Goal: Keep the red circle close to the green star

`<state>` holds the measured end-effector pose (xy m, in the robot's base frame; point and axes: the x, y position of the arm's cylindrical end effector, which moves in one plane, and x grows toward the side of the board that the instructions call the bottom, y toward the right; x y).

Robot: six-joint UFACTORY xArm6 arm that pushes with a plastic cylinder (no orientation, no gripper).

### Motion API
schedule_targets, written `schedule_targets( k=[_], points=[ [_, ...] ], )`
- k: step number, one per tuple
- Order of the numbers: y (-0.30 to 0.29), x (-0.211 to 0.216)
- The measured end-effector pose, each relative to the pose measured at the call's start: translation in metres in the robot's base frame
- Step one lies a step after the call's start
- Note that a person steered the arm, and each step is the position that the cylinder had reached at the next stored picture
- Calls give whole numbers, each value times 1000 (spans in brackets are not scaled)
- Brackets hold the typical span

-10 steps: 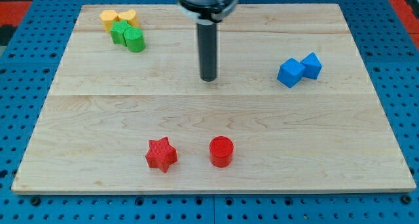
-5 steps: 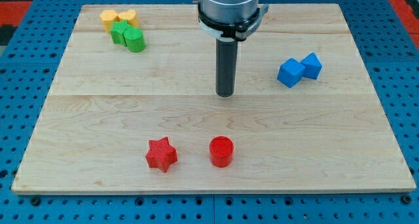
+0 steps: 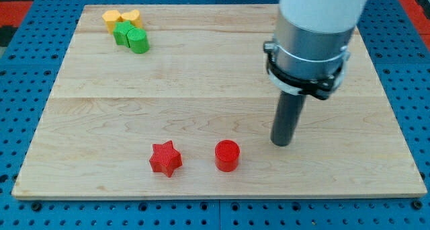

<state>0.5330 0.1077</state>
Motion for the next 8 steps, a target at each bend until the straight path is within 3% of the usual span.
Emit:
schedule_targets(
  k=[2, 3, 4, 6, 8],
  points=[
    [-18, 56],
    [-41, 56],
    [-72, 53],
    [-102, -12],
    [-154, -24]
  ],
)
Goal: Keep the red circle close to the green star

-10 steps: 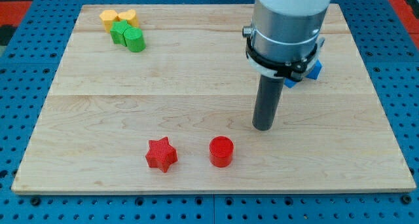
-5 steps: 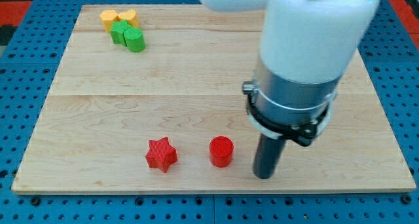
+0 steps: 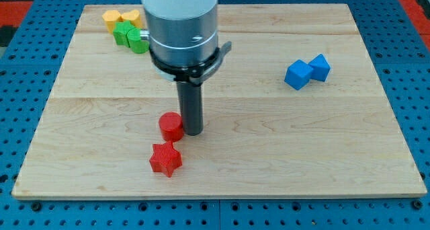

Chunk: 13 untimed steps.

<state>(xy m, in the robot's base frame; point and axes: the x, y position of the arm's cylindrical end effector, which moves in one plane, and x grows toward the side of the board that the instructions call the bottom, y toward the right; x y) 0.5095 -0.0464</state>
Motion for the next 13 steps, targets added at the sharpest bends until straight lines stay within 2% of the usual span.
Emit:
schedule_targets(
  k=[3, 5, 10, 11, 12, 13],
  points=[
    [-4, 20],
    [-79, 4],
    [-183, -175],
    [-183, -160],
    [-157, -124],
    [-98, -67]
  ],
)
